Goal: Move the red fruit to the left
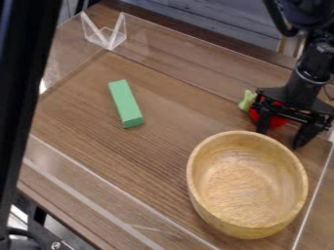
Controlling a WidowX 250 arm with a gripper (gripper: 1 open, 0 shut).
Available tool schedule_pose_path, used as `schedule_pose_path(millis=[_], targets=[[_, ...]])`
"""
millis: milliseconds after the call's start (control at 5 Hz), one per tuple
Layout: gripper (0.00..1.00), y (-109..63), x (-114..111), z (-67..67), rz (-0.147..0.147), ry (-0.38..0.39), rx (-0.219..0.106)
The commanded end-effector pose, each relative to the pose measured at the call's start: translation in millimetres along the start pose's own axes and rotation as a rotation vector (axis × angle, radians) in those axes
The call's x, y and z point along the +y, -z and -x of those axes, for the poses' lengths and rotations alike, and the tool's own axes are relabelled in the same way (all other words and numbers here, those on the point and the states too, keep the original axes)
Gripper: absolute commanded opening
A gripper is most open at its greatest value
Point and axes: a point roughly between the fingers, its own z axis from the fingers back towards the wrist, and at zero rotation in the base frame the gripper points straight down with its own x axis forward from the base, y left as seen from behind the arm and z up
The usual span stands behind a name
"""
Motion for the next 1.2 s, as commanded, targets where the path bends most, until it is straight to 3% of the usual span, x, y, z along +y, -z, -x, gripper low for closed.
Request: schedule_pose_path(millis=[0, 400, 600, 800, 1000], targets=[[1.0, -32.0, 13, -8.4, 0.037, 0.018, -0.087], [1.0, -44.2, 13, -15.9, 0.057, 0.007, -0.116], [0.0, -47.8, 19, -24.0, 0.065, -0.068, -0.128], [1.0, -51.8, 22, -26.5, 0.064, -0.127, -0.124], [1.0, -59.5, 22, -27.6, 0.07, -0.121, -0.119]])
